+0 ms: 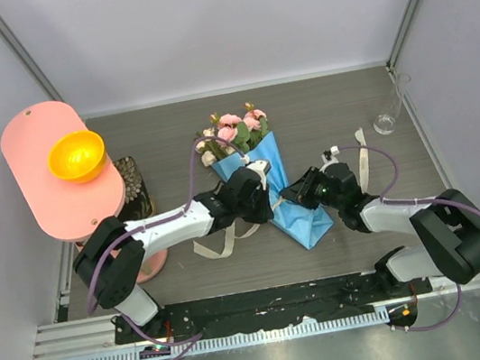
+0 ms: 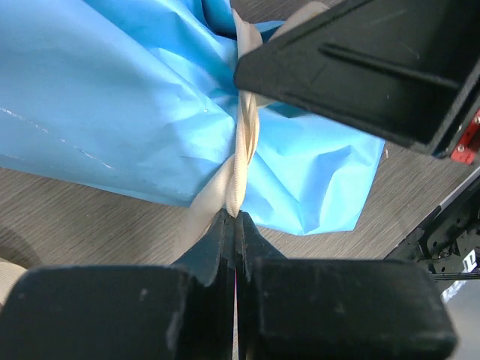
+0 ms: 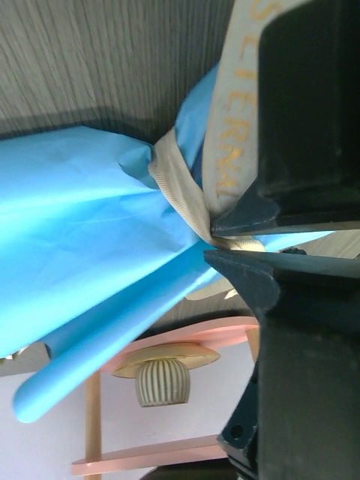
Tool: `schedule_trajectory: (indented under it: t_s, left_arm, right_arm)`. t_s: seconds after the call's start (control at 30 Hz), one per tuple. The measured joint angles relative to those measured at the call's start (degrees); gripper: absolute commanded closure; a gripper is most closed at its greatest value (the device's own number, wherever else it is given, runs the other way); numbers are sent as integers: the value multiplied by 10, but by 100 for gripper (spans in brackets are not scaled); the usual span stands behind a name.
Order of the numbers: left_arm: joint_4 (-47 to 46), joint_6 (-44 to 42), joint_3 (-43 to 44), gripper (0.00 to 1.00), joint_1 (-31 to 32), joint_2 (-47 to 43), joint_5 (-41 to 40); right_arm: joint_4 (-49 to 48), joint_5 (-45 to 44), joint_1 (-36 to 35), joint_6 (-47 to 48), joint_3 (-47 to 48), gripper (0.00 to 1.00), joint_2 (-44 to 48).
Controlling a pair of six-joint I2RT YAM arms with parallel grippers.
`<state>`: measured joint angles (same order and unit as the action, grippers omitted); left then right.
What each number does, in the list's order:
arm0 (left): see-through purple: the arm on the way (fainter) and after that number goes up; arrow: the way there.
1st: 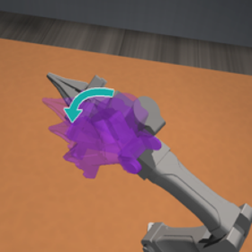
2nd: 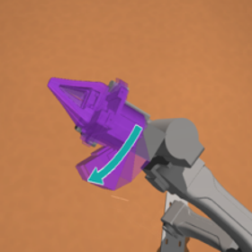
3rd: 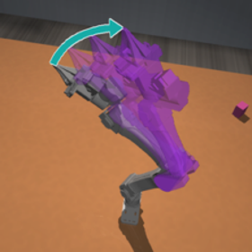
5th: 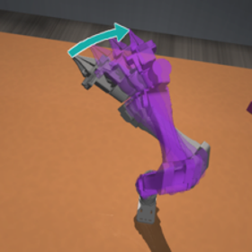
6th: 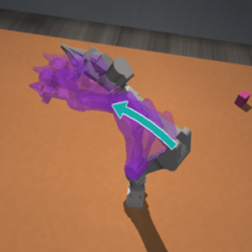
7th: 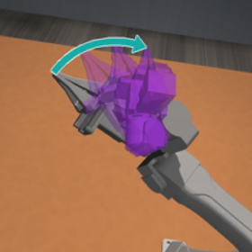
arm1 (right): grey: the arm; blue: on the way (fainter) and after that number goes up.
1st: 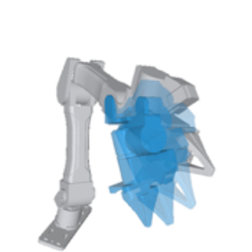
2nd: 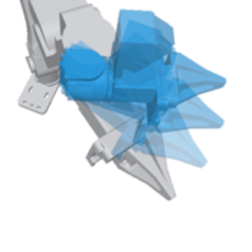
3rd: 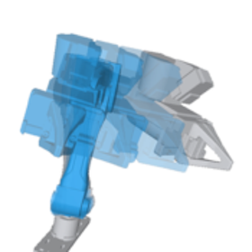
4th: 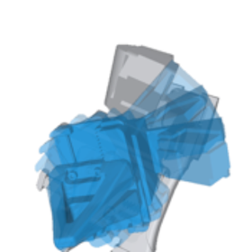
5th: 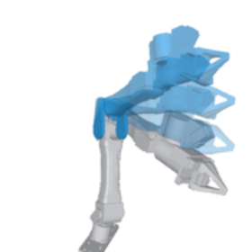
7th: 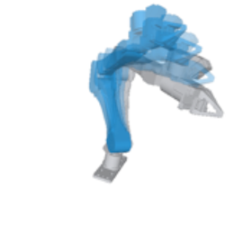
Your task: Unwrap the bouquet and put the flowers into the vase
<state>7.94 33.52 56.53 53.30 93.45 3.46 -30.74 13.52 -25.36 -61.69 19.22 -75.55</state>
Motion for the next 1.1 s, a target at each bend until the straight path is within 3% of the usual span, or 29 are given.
schedule_trajectory:
  t_s: [0.17, 0.5, 0.83, 0.87, 0.9, 0.97, 1.0, 1.1]
  left_arm:
    - [0, 9, -3, 100, 0, -1, 2]
    - [-11, 33, -83, 100, 0, -43, -17]
    - [-58, 54, -115, 100, 0, -109, -28]
    - [-54, 53, -115, 97, 0, -109, -28]
    - [-42, 52, -115, 83, 0, -108, -28]
    - [-20, 47, -115, 65, 0, -107, -27]
    - [-13, 45, -115, 49, 0, -107, -24]
    - [-6, 36, -115, 36, 0, -110, -14]
  right_arm:
    - [-8, 3, 21, -3, 0, 99, -15]
    - [23, 37, 138, 19, 10, 99, 17]
    - [135, 81, 231, 105, 136, 99, -36]
    - [137, 78, 238, 110, 144, 99, -44]
    - [141, 71, 250, 117, 156, 99, -54]
    - [142, 63, 268, 123, 168, 99, -64]
    - [140, 63, 274, 123, 170, 99, -65]
    - [138, 76, 275, 123, 169, 99, -67]
